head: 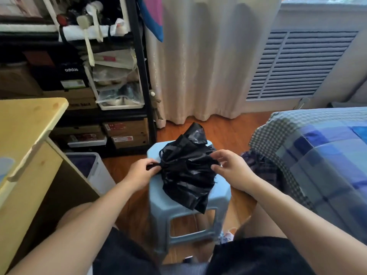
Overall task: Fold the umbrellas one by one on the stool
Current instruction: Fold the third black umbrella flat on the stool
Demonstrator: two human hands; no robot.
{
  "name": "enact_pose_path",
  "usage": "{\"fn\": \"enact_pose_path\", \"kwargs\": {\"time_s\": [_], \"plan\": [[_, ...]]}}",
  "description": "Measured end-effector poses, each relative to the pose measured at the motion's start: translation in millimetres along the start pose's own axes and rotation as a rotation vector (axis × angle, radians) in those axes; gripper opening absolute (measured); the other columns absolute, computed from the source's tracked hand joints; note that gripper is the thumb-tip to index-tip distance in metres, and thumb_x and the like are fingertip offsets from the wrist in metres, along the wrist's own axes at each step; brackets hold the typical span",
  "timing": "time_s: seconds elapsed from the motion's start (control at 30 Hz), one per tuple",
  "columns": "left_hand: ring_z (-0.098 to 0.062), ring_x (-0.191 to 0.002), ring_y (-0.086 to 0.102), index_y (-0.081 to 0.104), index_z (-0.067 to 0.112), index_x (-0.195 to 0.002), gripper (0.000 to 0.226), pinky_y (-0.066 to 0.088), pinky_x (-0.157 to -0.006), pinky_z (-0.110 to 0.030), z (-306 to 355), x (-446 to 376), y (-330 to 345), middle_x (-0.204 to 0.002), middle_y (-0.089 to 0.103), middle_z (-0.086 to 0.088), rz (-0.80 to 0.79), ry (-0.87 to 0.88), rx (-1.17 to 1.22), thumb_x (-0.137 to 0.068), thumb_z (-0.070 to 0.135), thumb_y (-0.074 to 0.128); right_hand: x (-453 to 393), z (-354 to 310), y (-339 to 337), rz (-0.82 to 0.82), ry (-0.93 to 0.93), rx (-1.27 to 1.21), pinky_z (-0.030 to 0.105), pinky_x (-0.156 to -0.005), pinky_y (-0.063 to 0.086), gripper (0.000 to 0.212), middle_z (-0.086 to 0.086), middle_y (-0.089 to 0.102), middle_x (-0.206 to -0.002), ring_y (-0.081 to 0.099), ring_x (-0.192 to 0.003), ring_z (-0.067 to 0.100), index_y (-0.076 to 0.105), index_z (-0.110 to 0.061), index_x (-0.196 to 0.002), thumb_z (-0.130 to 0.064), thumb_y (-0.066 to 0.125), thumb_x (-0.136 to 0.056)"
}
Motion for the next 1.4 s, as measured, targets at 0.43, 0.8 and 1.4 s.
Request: {"fn": "enact_pose_path", "kwargs": {"time_s": [0.43, 0.8, 1.4], "plan": [[-0.034, -0.122, 0.054, 0.065, 0.024, -0.132, 0.041, 0.041, -0.106, -0.036, -13.4, -7.1, 21.1, -0.125, 0.058, -0.011, 0.099, 0.036, -0.054, -0.092, 0.020, 0.072, -28.7, -50.5, 24.9, 0.236, -0.208, 0.158, 0.036, -0.095, 0.041, 0.025, -0.008, 0.057, -0.099, 0.045, -0.104, 0.020, 0.073, -0.022, -0.106, -0.041, 0.076, -0.089], [-0.027, -0.101, 0.059, 0.068, 0.017, -0.119, 0.033, 0.047, -0.081, -0.036, -11.7, -4.6, -8.0, -0.109, 0.060, -0.003, 0.325, 0.090, -0.075, -0.089, 0.023, 0.078, 35.3, 1.2, 27.3, 0.169, -0.159, -0.071, 0.019, -0.076, 0.044, 0.039, -0.013, 0.068, -0.088, 0.065, -0.086, 0.007, 0.059, -0.034, -0.066, -0.010, 0.088, -0.077], [-0.029, -0.115, 0.048, 0.064, 0.018, -0.119, 0.028, 0.042, -0.097, -0.037, 4.2, 13.3, -3.0, -0.122, 0.053, -0.005, 0.368, 0.072, -0.214, -0.092, 0.015, 0.067, 22.7, -64.1, 39.6, 0.229, -0.302, -0.146, 0.019, -0.071, 0.047, 0.043, -0.012, 0.065, -0.075, 0.057, -0.069, 0.005, 0.066, -0.040, -0.127, -0.008, 0.067, -0.098]]}}
Point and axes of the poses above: each hand's wrist, its own x-axis away from the middle knuckle, its own y-axis out of the palm, z = x × y, the point moved 7 cm from there along -x, towards the middle knuckle
